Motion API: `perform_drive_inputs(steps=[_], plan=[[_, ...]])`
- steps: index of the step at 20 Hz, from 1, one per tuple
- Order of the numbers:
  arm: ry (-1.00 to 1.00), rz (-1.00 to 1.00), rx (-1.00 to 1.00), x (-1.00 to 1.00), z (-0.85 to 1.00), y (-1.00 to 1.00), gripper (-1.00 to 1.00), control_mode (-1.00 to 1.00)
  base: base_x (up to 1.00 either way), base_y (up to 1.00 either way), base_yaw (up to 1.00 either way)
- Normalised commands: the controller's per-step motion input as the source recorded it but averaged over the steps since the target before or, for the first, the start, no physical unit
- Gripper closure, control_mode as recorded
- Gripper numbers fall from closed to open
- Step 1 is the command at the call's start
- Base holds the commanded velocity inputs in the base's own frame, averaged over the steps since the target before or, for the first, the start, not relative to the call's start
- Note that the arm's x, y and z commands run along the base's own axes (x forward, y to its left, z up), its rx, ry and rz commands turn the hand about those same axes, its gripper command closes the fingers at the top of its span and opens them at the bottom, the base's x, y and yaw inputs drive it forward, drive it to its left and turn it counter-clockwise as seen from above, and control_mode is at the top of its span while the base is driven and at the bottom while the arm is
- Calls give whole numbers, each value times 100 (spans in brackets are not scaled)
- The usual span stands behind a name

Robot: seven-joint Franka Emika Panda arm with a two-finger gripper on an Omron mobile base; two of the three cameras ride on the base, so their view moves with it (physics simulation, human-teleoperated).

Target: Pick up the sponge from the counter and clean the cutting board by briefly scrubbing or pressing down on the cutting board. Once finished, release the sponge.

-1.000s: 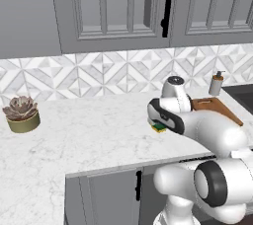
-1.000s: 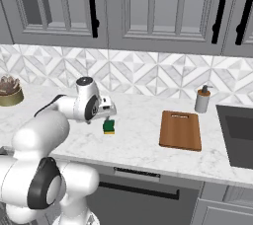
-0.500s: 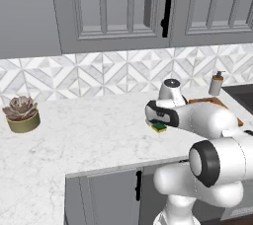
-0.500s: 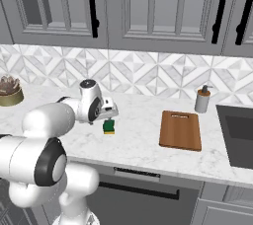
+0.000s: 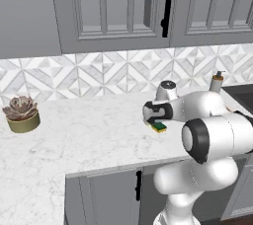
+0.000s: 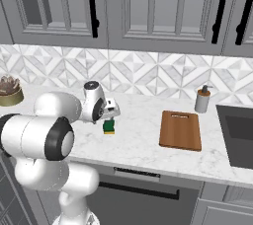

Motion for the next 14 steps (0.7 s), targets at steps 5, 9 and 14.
perform_drive_inputs(steps=[5,9,14], plan=[[0,0,0,23,-28,0,-100,-100,0,0,0],[0,0,0,15,-31,0,-100,-100,0,0,0],[0,0,0,21,-28,0,-100,-100,0,0,0]])
